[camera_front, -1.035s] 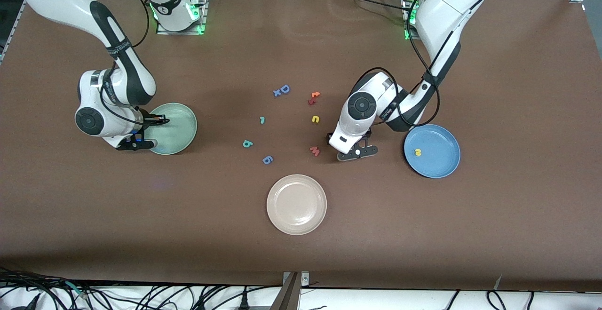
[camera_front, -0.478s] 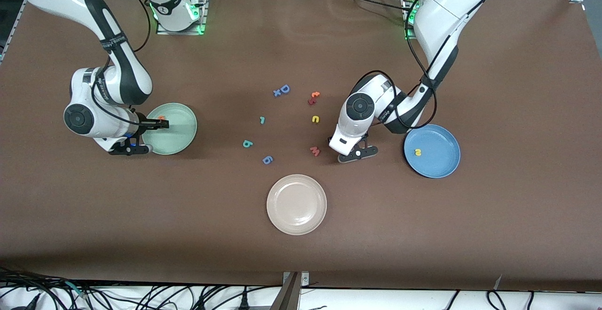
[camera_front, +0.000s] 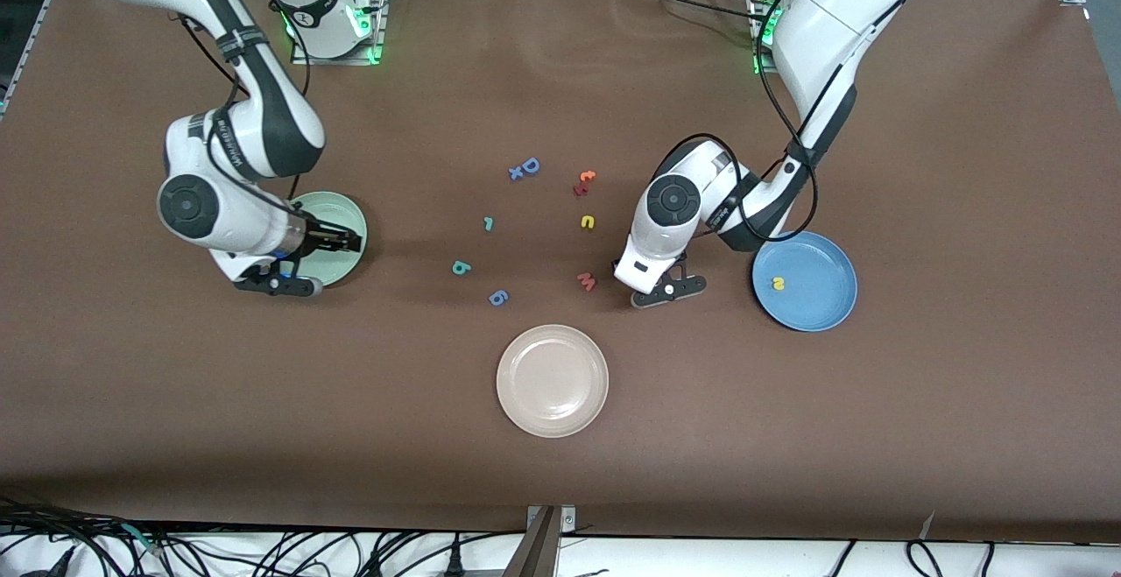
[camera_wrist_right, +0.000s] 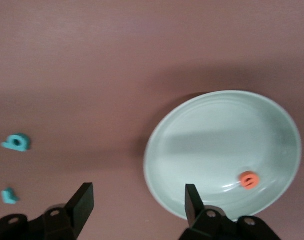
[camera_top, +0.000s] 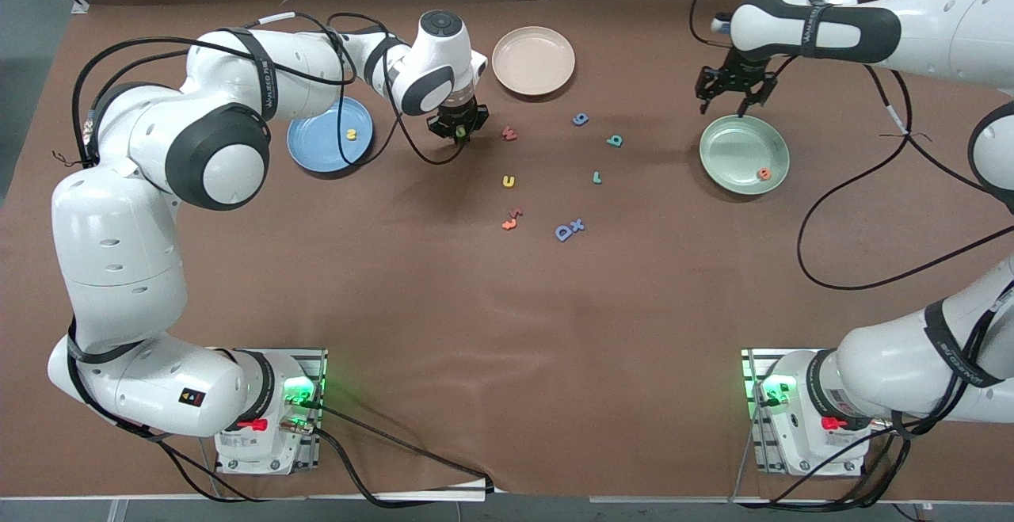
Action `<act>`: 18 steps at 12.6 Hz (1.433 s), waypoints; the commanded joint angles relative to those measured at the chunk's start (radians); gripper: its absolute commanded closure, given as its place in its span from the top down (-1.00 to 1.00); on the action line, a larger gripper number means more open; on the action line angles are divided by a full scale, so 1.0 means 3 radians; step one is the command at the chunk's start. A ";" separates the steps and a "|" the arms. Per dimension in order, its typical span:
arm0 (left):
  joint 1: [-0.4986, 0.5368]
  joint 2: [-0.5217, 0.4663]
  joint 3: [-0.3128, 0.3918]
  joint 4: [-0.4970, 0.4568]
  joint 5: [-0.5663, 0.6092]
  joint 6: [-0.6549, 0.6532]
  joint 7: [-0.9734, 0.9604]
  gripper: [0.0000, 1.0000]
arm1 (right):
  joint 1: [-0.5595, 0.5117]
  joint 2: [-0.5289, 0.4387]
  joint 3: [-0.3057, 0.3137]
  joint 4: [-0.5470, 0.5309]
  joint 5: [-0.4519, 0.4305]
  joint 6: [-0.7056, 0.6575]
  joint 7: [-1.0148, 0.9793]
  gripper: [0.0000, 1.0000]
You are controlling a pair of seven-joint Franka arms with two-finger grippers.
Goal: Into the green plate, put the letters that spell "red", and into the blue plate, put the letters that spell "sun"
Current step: 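Drop the green u on the blue plate while the right gripper grasps the teal letter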
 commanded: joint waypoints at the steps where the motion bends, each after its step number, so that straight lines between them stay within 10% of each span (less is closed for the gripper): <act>1: 0.0014 -0.0110 0.0015 0.0041 0.0138 -0.0191 -0.0042 -0.92 | 0.0174 0.0316 0.0079 0.0350 0.0063 0.0018 0.0410 0.64; 7: 0.0228 -0.0340 0.0000 0.0036 0.0133 -0.0697 0.0581 -0.92 | 0.0686 0.0960 0.0069 0.0561 0.0022 0.0820 0.0948 0.69; 18: 0.1230 -0.0673 -0.0066 -0.0265 0.0031 -0.1516 0.2472 -0.87 | 0.0875 0.1109 0.0002 0.0489 -0.0285 0.1097 0.0943 0.69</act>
